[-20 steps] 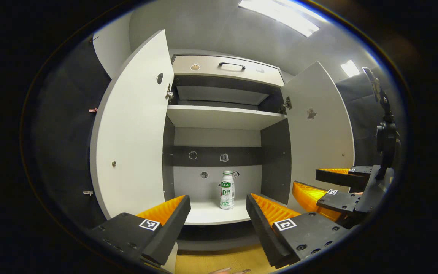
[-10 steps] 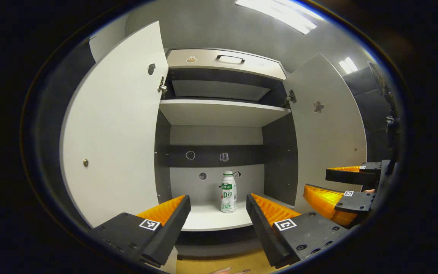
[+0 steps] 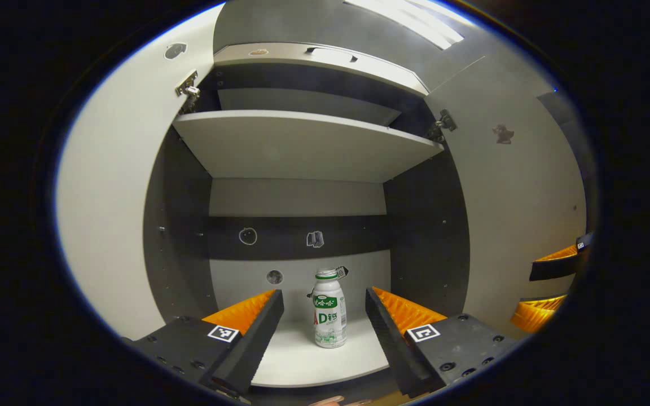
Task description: Grasp the bottle in the cabinet with the left hand and place it on the coaster, then close the right door with the right hand and the left door with the left hand.
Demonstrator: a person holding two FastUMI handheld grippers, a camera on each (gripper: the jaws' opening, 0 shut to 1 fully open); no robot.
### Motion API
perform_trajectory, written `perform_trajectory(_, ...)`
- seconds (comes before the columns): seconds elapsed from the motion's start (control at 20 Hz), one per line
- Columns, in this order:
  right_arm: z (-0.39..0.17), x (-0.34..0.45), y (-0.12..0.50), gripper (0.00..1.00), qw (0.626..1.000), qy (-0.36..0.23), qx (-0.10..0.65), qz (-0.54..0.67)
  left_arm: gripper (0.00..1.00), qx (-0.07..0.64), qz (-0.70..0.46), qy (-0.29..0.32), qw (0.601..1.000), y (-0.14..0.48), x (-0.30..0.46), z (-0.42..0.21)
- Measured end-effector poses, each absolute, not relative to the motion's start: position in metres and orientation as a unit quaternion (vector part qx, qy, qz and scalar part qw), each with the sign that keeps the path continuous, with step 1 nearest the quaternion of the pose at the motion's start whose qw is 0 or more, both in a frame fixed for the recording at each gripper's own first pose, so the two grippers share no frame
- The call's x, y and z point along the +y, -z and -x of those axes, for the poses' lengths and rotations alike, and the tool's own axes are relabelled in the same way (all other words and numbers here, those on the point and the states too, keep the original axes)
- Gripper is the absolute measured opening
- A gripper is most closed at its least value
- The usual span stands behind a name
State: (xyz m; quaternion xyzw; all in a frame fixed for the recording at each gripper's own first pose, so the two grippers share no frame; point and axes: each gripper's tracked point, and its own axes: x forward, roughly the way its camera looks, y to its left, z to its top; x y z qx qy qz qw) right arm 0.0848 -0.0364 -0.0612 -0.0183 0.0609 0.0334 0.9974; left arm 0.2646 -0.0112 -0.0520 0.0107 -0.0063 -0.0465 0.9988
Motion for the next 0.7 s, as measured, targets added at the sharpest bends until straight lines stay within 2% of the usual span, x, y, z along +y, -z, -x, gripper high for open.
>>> perform_trajectory(0.3,-0.107,-0.035,0.073,0.98,0.996,-0.050,0.072,0.021,0.92,0.015,-0.022,0.048,0.998,0.089,-0.019,-0.342)
perform_trajectory(0.7,-0.139,-0.037,0.102,0.98,0.994,-0.056,0.099,0.002,0.92,0.043,-0.007,0.047,0.998,0.130,-0.016,-0.401)
